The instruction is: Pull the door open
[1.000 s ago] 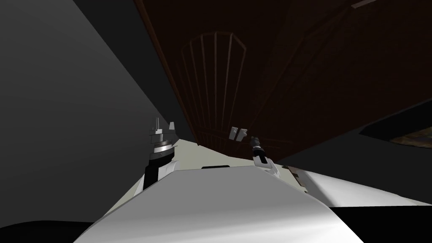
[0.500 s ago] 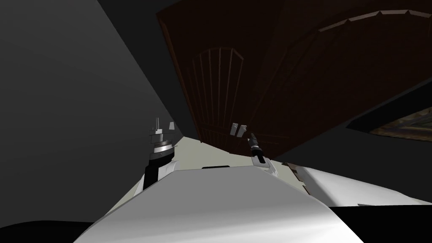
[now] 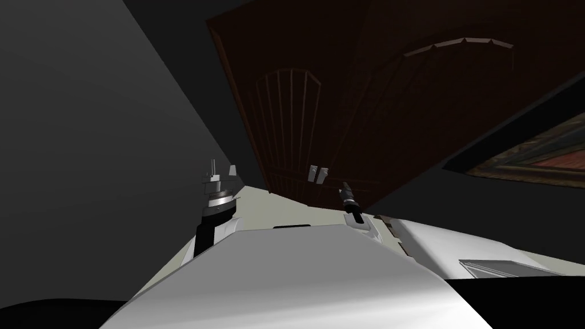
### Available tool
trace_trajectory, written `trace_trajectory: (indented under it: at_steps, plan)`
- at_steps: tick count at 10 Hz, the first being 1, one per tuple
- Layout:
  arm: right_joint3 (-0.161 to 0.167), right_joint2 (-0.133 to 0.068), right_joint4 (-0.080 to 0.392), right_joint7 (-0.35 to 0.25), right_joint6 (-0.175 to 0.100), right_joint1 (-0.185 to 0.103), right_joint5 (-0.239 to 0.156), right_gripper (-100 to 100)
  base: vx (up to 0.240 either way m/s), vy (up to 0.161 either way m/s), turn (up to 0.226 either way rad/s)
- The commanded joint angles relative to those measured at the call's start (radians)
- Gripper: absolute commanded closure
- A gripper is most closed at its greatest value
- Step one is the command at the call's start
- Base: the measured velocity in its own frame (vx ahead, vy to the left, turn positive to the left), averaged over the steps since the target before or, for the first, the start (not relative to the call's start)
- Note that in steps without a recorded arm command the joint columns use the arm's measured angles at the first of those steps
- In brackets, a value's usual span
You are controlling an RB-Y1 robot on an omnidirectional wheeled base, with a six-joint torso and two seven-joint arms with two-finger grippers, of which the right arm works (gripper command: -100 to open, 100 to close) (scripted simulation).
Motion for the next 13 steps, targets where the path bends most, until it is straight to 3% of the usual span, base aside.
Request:
trace_trajectory:
  at_steps: [1,3,6,7,8,13]
  plan:
    - [-0.012,0.006,-0.002,0.009,0.007,0.004,0.001,-100,0.129,-0.138,-0.020]
    - [-0.009,0.010,0.000,0.012,0.005,-0.006,0.001,-100,0.165,-0.057,0.038]
    - [0.022,0.027,-0.006,0.015,-0.003,-0.038,0.005,-100,0.226,0.097,0.133]
    - [0.016,0.021,-0.010,0.012,0.002,-0.030,0.004,-100,0.105,0.058,0.027]
    - [0.016,0.021,-0.010,0.012,0.002,-0.030,0.004,100,-0.012,-0.004,-0.025]
    - [0.016,0.021,-0.010,0.012,0.002,-0.030,0.004,100,-0.022,-0.014,-0.001]
